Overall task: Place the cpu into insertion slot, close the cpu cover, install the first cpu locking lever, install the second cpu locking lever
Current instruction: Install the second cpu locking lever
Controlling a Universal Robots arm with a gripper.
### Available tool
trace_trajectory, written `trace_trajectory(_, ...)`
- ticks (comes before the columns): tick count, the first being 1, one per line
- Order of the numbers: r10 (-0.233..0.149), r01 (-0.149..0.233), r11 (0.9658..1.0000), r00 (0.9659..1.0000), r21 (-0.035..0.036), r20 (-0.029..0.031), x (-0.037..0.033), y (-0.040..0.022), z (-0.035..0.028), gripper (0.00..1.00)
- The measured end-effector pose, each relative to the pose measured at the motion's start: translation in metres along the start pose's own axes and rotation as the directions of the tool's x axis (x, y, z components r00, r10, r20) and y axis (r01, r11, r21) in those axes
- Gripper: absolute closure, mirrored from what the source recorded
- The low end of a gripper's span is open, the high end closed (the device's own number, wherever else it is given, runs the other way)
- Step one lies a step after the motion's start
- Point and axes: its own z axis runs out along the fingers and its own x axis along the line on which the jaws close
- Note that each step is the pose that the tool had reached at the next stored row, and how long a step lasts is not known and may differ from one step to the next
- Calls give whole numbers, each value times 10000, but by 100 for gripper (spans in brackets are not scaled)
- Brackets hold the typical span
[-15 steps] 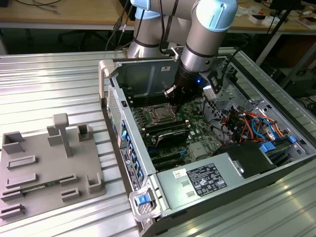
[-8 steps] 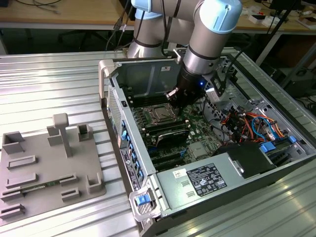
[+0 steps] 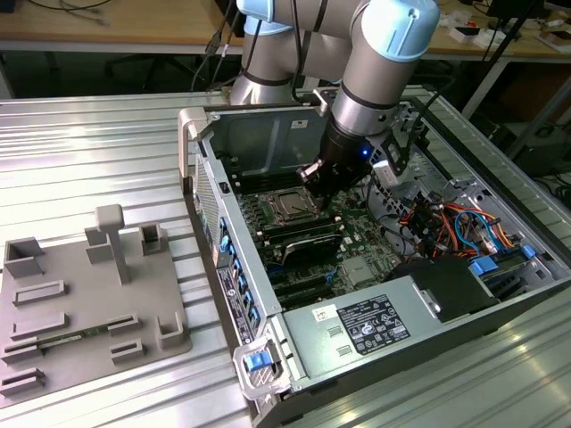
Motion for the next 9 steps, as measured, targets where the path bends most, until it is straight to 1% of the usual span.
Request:
trace_trajectory(1, 1, -1, 10000, 10000, 29, -3, 0, -5, -32, 89)
trace_trajectory(2, 0, 0, 10000, 10000, 33, -2, 2, -14, -37, 89)
trace_trajectory(4, -1, 1, 10000, 10000, 35, -3, 38, -38, -38, 89)
trace_trajectory(9, 0, 0, 10000, 10000, 34, -2, 128, -69, -39, 89)
